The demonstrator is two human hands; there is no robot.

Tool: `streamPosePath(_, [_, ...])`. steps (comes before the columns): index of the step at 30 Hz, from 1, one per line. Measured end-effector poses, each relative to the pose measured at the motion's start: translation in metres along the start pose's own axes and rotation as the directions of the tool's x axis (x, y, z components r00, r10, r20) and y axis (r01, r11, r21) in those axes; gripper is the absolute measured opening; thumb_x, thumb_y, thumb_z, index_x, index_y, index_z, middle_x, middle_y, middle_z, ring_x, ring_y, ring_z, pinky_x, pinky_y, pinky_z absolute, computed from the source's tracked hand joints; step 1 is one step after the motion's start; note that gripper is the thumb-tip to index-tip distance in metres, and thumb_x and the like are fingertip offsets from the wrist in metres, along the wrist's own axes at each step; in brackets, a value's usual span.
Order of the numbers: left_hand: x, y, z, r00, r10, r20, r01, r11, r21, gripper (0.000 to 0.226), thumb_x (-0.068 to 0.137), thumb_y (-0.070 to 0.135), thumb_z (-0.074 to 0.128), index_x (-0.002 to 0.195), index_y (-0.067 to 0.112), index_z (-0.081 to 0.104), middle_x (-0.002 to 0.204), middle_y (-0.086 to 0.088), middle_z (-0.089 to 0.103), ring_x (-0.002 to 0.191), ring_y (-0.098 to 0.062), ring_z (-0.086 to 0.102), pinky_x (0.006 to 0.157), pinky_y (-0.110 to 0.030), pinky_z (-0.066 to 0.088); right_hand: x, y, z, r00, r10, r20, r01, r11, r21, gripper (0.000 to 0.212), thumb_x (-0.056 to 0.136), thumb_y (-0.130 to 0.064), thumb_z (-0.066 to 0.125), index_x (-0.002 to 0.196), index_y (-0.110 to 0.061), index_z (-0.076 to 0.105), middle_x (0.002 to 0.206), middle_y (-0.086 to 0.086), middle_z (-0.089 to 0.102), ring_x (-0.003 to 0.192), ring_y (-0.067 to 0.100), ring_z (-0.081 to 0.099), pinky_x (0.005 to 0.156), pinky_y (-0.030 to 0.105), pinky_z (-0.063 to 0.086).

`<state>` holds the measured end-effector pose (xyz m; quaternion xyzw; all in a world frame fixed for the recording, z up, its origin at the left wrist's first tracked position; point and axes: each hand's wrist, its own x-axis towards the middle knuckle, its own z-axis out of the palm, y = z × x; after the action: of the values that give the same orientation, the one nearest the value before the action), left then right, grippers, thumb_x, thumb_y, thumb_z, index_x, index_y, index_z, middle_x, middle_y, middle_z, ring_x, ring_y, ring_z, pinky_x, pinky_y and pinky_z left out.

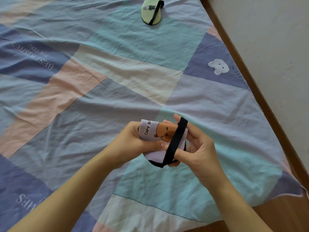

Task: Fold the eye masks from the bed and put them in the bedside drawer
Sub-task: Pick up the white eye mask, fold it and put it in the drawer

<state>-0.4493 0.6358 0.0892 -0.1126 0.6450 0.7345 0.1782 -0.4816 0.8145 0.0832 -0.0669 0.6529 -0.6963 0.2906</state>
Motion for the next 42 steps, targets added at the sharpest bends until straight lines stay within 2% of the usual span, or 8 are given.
streamPosePath(6, [-0.005, 0.005, 0.006, 0.99, -0.021, 0.142, 0.018, 1.0, 0.021, 0.021, 0.08, 0.006, 0.071, 0.101, 0.007, 0.073, 0.097, -0.003, 0.075, 0.092, -0.021, 0.07, 0.084, -0.038, 0.056, 0.002, -0.014, -0.002, 0.99, 0.098, 0.106, -0.1, 0.995, 0.008, 0.033, 0.063, -0.002, 0.067, 0.094, -0.013, 0.066, 0.073, 0.001, 0.069, 0.056, 0.016, 0.064, 0.045, 0.026, 0.05])
streamPosePath(13, [-0.003, 0.002, 0.017, 0.997, -0.076, 0.013, 0.076, 0.962, -0.262, 0.033, 0.086, 0.044, 0.048, 0.101, 0.024, 0.069, 0.099, 0.005, 0.073, 0.092, -0.011, 0.069, 0.068, -0.02, 0.053, 0.015, -0.01, -0.003, 0.999, 0.0, -0.05, 0.001, 1.0, 0.019, 0.02, 0.06, -0.023, 0.069, 0.077, -0.017, 0.061, 0.066, -0.002, 0.061, 0.061, 0.013, 0.056, 0.055, 0.021, 0.046])
streamPosePath(21, [0.007, 0.007, 0.013, 0.994, -0.047, -0.1, 0.031, 0.988, -0.154, 0.054, 0.07, 0.011, 0.079, 0.118, 0.017, 0.056, 0.11, -0.005, 0.07, 0.1, -0.019, 0.067, 0.083, -0.033, 0.055, 0.016, -0.009, -0.002, 0.998, 0.002, -0.06, -0.002, 1.0, 0.005, 0.034, 0.077, -0.013, 0.056, 0.109, -0.018, 0.048, 0.083, -0.015, 0.066, 0.077, 0.006, 0.064, 0.065, 0.019, 0.053])
streamPosePath(25, [0.008, 0.008, 0.005, 0.973, -0.076, -0.218, 0.028, 0.976, -0.216, 0.054, 0.075, 0.011, 0.076, 0.123, 0.015, 0.053, 0.112, -0.008, 0.069, 0.095, -0.025, 0.069, 0.069, -0.034, 0.057, 0.014, -0.017, -0.001, 0.988, -0.15, -0.048, 0.145, 0.985, -0.089, 0.052, 0.081, -0.006, 0.062, 0.128, -0.023, 0.044, 0.123, -0.008, 0.061, 0.099, 0.026, 0.068, 0.08, 0.052, 0.057])
streamPosePath(29, [0.006, 0.015, 0.003, 0.982, -0.064, -0.18, 0.016, 0.967, -0.256, 0.04, 0.083, 0.011, 0.065, 0.122, 0.017, 0.055, 0.107, -0.006, 0.071, 0.091, -0.023, 0.07, 0.062, -0.032, 0.056, 0.016, -0.025, 0.003, 0.959, -0.28, 0.04, 0.277, 0.901, -0.333, 0.043, 0.08, -0.005, 0.067, 0.119, -0.02, 0.061, 0.141, -0.008, 0.042, 0.125, 0.021, 0.053, 0.085, 0.045, 0.057])
streamPosePath(33, [-0.002, 0.025, 0.0, 0.995, -0.034, -0.099, 0.008, 0.969, -0.247, 0.035, 0.089, 0.014, 0.058, 0.124, 0.018, 0.055, 0.11, -0.007, 0.07, 0.097, -0.024, 0.069, 0.069, -0.032, 0.057, 0.022, -0.032, 0.008, 0.957, -0.281, 0.066, 0.288, 0.912, -0.293, 0.029, 0.08, -0.005, 0.067, 0.108, -0.01, 0.068, 0.138, -0.001, 0.047, 0.131, 0.018, 0.047, 0.103, 0.043, 0.046])
streamPosePath(38, [-0.01, 0.05, -0.019, 0.977, 0.072, -0.198, -0.059, 0.996, 0.069, 0.031, 0.092, 0.037, 0.051, 0.119, 0.023, 0.057, 0.107, 0.002, 0.071, 0.096, -0.019, 0.067, 0.081, -0.037, 0.056, 0.03, -0.053, 0.014, 0.951, -0.305, 0.055, 0.307, 0.909, -0.283, 0.024, 0.075, 0.0, 0.07, 0.098, -0.007, 0.072, 0.132, 0.0, 0.055, 0.124, 0.015, 0.054, 0.097, 0.025, 0.047])
streamPosePath(42, [-0.029, 0.082, -0.048, 0.928, 0.239, -0.287, -0.098, 0.898, 0.429, 0.044, 0.082, 0.063, 0.052, 0.119, 0.039, 0.053, 0.105, 0.013, 0.067, 0.09, -0.005, 0.066, 0.079, -0.03, 0.048, 0.035, -0.085, 0.02, 0.938, -0.341, 0.067, 0.346, 0.895, -0.281, 0.023, 0.075, -0.001, 0.071, 0.097, -0.007, 0.073, 0.127, 0.001, 0.058, 0.12, 0.012, 0.056, 0.1, 0.031, 0.047])
